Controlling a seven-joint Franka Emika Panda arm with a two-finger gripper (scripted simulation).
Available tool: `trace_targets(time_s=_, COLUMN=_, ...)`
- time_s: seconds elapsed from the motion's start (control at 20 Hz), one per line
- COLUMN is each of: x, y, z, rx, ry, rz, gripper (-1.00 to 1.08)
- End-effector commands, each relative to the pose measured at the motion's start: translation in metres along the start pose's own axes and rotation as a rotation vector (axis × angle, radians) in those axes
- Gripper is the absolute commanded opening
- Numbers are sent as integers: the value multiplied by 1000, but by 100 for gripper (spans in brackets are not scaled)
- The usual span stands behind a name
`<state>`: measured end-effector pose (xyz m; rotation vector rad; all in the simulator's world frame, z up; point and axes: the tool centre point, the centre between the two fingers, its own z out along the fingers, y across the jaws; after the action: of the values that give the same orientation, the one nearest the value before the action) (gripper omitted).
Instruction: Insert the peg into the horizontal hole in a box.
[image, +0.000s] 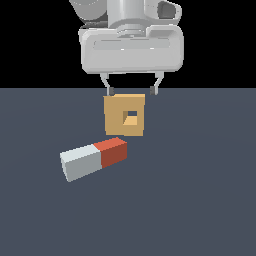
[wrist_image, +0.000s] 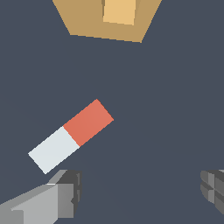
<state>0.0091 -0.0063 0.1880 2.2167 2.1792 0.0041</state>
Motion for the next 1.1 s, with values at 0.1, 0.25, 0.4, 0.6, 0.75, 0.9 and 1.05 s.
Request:
trace_targets(time_s=0.1, x=0, y=0, z=0, rx=0, ry=0, rz=3, gripper=100)
trace_targets(time_s=0.25, x=-2, y=-3, z=3, rx=1, ry=0, rz=21, gripper=100)
trace_targets(time_s=0.4, x=-5, y=-7, z=7, rx=2, ry=0, rz=54, gripper=100)
trace_targets(time_s=0.6, x=-11, y=-15, z=15, rx=4, ry=1, rz=121, gripper=100)
trace_targets(time_s=0.75, x=-17, y=-24, z=23, rx=7, ry=1, rz=188, gripper=100)
trace_targets(time_s=0.9, x=-23, y=-36, z=33, rx=10, ry=2, rz=269, gripper=100)
trace_targets(time_s=1.05, x=-28, y=-49, z=44, rx=13, ry=3, rz=363, gripper=100)
